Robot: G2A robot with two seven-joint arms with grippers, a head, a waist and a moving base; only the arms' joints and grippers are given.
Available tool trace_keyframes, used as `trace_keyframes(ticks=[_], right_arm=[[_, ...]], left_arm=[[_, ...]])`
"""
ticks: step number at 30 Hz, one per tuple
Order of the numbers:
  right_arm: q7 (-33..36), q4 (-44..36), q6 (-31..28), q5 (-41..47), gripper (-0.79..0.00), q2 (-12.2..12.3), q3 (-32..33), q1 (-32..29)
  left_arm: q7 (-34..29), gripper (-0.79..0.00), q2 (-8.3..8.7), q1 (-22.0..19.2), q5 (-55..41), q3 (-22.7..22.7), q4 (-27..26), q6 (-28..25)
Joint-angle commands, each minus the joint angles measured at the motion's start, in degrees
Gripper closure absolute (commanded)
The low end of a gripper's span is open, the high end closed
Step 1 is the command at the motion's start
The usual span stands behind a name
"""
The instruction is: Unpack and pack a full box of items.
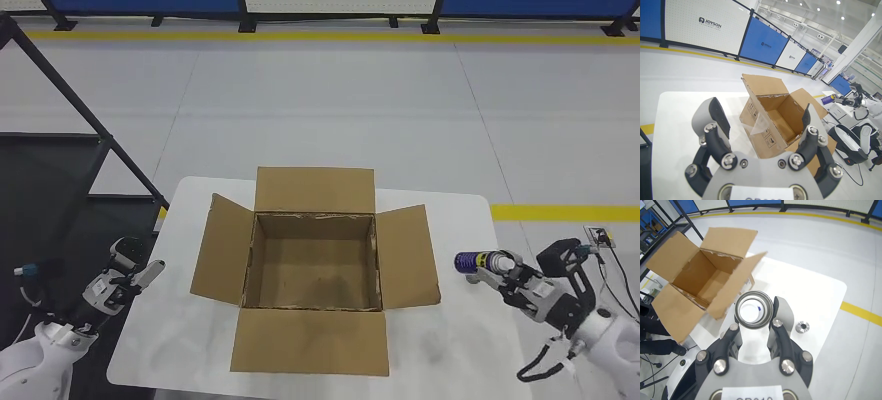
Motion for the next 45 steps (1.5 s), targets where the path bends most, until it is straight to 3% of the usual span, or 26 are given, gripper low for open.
trace_keyframes(ticks=[1, 5, 9, 13, 17, 21, 26, 29, 34, 35, 36, 38, 45], right_arm=[[3.0, -3.2, 1.8, -1.0, 0.0, 0.1, -3.9, 3.7], [10.5, -3.8, 6.2, -4.9, 0.0, -0.4, -18.8, 17.4], [15.2, 2.8, 12.9, -11.7, 0.0, -3.3, -39.7, 35.0], [15.8, 14.5, 20.2, -14.7, 0.0, -9.4, -59.4, 51.9], [14.4, 28.2, 24.1, -12.9, 0.0, -17.0, -73.3, 63.8], [12.3, 41.4, 23.3, -9.8, 0.0, -24.4, -82.0, 69.6], [10.2, 54.9, 23.9, -10.1, 0.0, -32.2, -88.4, 71.9], [7.6, 61.1, 25.1, -12.1, 0.0, -35.8, -90.4, 71.7], [6.0, 70.5, 21.9, -10.1, -0.006, -40.0, -90.0, 72.0], [5.9, 71.9, 21.0, -9.8, -0.256, -40.6, -89.9, 72.1], [5.7, 73.1, 20.4, -9.8, -0.354, -41.1, -89.8, 72.3], [5.3, 74.8, 20.0, -9.9, -0.776, -42.1, -89.5, 72.4], [4.9, 77.9, 18.0, -10.1, -0.785, -43.7, -87.7, 72.7]], left_arm=[[0.0, -0.785, 0.0, 0.0, 0.0, 0.0, 0.0, 0.0], [0.0, -0.785, 0.0, 0.0, 0.0, 0.0, 0.0, 0.0], [0.0, -0.785, 0.0, 0.0, 0.0, 0.0, 0.0, 0.0], [0.0, -0.785, 0.0, 0.0, 0.0, 0.0, 0.0, 0.0], [0.0, -0.785, 0.0, 0.0, 0.0, 0.0, 0.0, 0.0], [0.0, -0.785, 0.0, 0.0, 0.0, 0.0, 0.0, 0.0], [0.0, -0.785, 0.0, 0.0, 0.0, 0.0, 0.0, 0.0], [0.0, -0.785, 0.0, 0.0, 0.0, 0.0, 0.0, 0.0], [0.0, -0.785, 0.0, 0.0, 0.0, 0.0, 0.0, 0.0], [0.0, -0.785, 0.0, 0.0, 0.0, 0.0, 0.0, 0.0], [0.0, -0.785, 0.0, 0.0, 0.0, 0.0, 0.0, 0.0], [0.0, -0.785, 0.0, 0.0, 0.0, 0.0, 0.0, 0.0], [0.0, -0.785, 0.0, 0.0, 0.0, 0.0, 0.0, 0.0]])
